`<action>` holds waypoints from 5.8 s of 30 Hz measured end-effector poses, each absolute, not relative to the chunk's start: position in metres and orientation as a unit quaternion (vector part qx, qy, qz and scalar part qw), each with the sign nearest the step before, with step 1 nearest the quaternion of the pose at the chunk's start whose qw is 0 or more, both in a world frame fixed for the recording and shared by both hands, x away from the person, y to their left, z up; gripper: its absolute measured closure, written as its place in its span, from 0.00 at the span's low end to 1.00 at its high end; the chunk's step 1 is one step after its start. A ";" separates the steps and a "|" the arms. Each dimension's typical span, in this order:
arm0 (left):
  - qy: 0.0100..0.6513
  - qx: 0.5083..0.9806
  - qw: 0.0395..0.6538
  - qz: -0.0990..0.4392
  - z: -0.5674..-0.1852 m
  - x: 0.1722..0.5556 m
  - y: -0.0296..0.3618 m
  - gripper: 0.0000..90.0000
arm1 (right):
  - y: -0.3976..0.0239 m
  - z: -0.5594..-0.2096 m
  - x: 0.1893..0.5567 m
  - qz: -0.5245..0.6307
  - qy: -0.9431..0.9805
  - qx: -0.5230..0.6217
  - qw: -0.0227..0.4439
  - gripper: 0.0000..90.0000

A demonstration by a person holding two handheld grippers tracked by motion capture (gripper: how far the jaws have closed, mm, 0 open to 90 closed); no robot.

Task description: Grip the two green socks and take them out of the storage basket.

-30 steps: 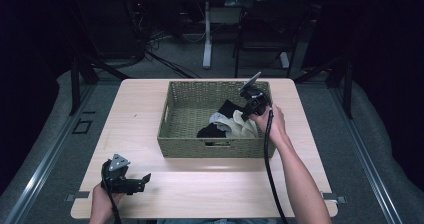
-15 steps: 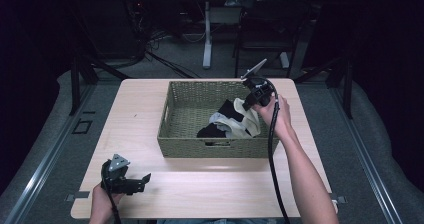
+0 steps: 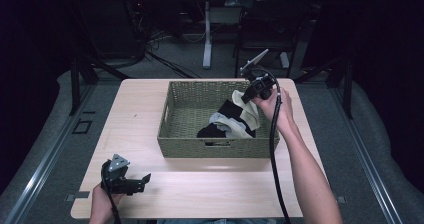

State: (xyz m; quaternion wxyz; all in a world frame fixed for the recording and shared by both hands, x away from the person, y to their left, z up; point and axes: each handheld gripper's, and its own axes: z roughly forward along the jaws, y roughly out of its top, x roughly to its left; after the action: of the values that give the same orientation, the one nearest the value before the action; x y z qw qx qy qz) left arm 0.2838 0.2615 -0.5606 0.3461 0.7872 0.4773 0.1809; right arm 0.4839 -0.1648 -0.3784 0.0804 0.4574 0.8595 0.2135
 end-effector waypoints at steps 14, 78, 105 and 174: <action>0.477 0.787 0.346 0.182 -0.560 0.284 0.261 0.00 | -0.172 -0.351 0.471 0.228 0.856 0.455 0.096 0.95; 0.477 0.787 0.347 0.181 -0.560 0.284 0.261 0.00 | -0.325 -0.515 0.457 0.140 0.771 0.618 0.064 0.94; 0.478 0.785 0.350 0.182 -0.560 0.284 0.260 0.00 | -0.305 -0.399 0.434 0.206 0.785 0.568 0.134 0.16; 0.480 0.784 0.351 0.178 -0.560 0.283 0.262 0.00 | -0.145 -0.441 0.484 0.163 0.874 0.454 0.053 0.99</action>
State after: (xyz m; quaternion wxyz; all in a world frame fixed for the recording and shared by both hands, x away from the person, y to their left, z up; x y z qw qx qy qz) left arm 0.2832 0.2619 -0.5597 0.3511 0.7841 0.4798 0.1780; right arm 0.4841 -0.1449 -0.4410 0.0532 0.4538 0.8744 0.1634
